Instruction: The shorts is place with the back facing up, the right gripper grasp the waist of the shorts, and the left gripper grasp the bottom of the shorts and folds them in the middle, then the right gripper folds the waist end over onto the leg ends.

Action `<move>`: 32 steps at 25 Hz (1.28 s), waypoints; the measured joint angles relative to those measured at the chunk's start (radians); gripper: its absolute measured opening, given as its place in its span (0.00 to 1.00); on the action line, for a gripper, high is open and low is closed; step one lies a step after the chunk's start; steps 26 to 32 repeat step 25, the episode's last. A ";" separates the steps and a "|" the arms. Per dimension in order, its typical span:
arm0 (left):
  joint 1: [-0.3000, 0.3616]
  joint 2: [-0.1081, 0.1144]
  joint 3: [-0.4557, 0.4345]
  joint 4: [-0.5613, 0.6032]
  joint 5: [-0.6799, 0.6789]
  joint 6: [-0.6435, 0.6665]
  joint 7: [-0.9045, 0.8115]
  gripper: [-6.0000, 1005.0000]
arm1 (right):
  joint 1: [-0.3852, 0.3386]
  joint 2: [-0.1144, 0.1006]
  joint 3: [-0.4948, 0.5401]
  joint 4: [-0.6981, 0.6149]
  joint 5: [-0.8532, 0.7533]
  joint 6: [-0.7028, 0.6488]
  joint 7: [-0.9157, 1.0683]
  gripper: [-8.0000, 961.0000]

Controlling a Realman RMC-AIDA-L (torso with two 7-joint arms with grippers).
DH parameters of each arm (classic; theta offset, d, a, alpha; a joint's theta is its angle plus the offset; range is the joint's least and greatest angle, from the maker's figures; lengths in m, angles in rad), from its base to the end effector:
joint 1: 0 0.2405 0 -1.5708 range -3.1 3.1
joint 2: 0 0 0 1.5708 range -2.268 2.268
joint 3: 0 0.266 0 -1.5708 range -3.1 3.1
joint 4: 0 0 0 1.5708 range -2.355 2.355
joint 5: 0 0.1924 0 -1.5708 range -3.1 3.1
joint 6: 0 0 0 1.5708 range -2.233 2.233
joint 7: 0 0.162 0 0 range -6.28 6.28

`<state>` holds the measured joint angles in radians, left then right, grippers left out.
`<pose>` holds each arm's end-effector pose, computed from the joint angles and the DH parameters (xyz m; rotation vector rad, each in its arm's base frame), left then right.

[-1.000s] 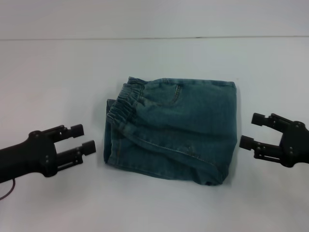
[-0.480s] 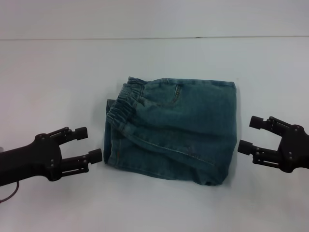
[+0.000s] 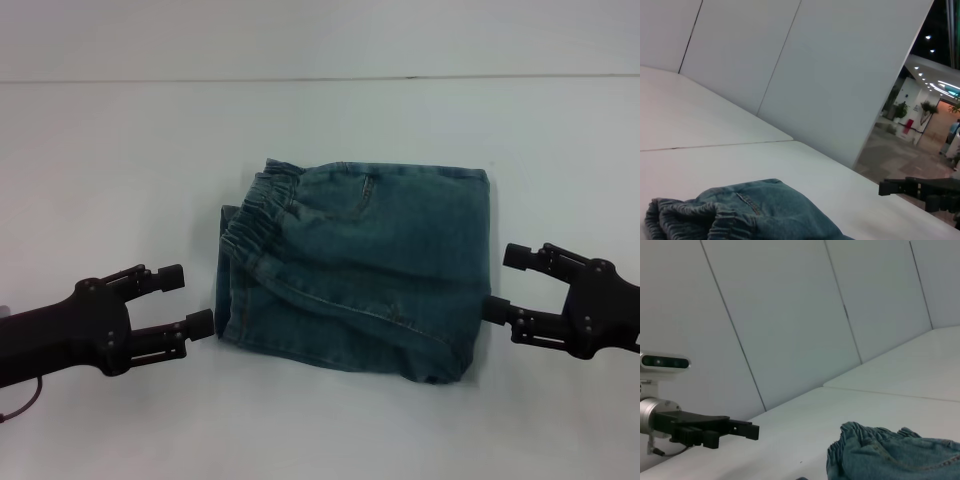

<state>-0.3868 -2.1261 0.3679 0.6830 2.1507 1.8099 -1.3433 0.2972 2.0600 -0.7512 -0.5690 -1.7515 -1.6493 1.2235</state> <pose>-0.2864 0.2611 -0.0076 -2.6176 -0.8242 -0.9075 0.2921 0.2625 -0.0120 -2.5568 0.7042 0.9390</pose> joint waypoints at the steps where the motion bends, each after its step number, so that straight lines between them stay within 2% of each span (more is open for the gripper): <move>1: -0.001 0.000 0.000 0.000 0.000 0.000 0.000 0.87 | 0.001 0.000 0.000 0.000 0.000 0.000 0.000 0.97; 12: -0.002 0.000 0.000 0.001 0.000 0.000 -0.002 0.87 | 0.018 0.002 -0.012 0.000 -0.014 -0.008 0.005 0.97; 16: 0.000 0.000 0.000 0.004 0.000 0.000 -0.002 0.87 | 0.064 0.013 -0.061 0.012 -0.041 -0.017 0.006 0.97; 21: 0.000 0.000 0.000 0.007 0.000 0.005 -0.007 0.87 | 0.110 0.014 -0.068 0.042 -0.064 -0.021 0.008 0.97; 32: 0.002 0.000 0.000 0.007 0.000 0.006 -0.009 0.87 | 0.112 0.014 -0.067 0.043 -0.064 -0.021 0.004 0.97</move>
